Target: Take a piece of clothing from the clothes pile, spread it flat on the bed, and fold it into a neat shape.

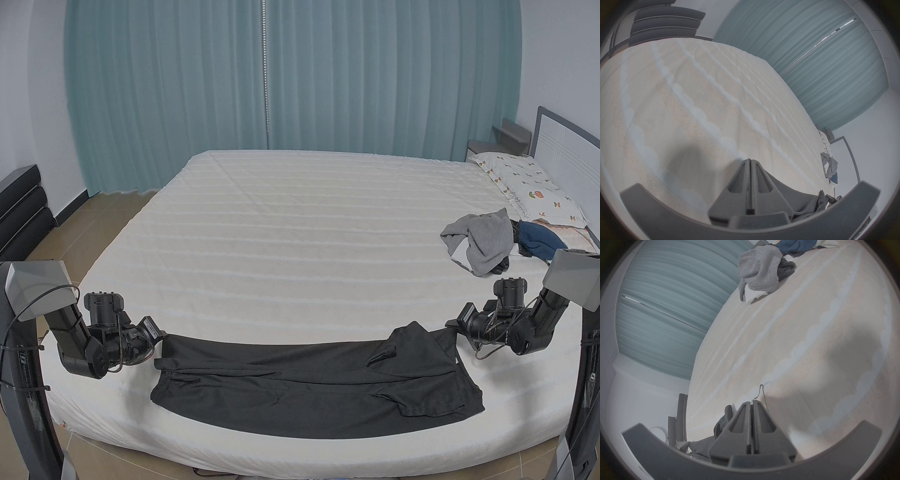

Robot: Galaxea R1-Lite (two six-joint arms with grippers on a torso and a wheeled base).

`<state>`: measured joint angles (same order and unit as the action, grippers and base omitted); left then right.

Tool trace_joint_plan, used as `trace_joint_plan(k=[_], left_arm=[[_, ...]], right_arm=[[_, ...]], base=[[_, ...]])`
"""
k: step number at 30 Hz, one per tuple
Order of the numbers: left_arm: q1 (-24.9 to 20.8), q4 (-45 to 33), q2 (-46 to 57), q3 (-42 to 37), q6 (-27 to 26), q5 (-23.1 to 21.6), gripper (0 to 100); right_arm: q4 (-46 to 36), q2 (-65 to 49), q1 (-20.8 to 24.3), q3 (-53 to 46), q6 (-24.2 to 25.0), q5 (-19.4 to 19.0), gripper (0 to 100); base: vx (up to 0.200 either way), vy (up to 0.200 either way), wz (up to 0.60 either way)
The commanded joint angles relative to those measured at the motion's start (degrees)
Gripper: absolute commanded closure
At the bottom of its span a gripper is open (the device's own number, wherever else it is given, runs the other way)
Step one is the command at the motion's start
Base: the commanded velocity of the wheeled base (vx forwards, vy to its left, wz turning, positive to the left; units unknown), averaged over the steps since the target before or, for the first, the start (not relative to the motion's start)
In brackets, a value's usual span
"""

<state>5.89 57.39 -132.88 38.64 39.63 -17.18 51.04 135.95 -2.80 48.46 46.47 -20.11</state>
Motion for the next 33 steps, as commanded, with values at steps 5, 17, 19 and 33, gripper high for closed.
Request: trace_joint_plan(k=[5, 17, 19, 33], left_arm=[[0.0, 0.0, 0.3, -0.5, 0.4, -0.1, 0], [-0.2, -0.4, 10.9, -11.0, 3.6, 1.4, 0], [-0.4, -0.4, 11.7, -13.2, 3.6, 2.6, 0], [-5.9, 0.2, 11.8, -17.3, 6.3, 4.0, 0]], right_arm=[[0.1, -1.0, -0.3, -0.6, 0.5, -0.1, 0], [-0.5, -9.1, -0.8, -5.6, 0.4, 0.3, 0], [-1.1, -10.7, -0.3, -5.0, 0.2, 0.7, 0], [-5.3, -19.5, 5.4, -11.9, 9.3, 4.9, 0]], base=[[0.000, 0.000, 0.00], [0.000, 0.000, 0.00], [0.000, 0.000, 0.00], [0.000, 0.000, 0.00]])
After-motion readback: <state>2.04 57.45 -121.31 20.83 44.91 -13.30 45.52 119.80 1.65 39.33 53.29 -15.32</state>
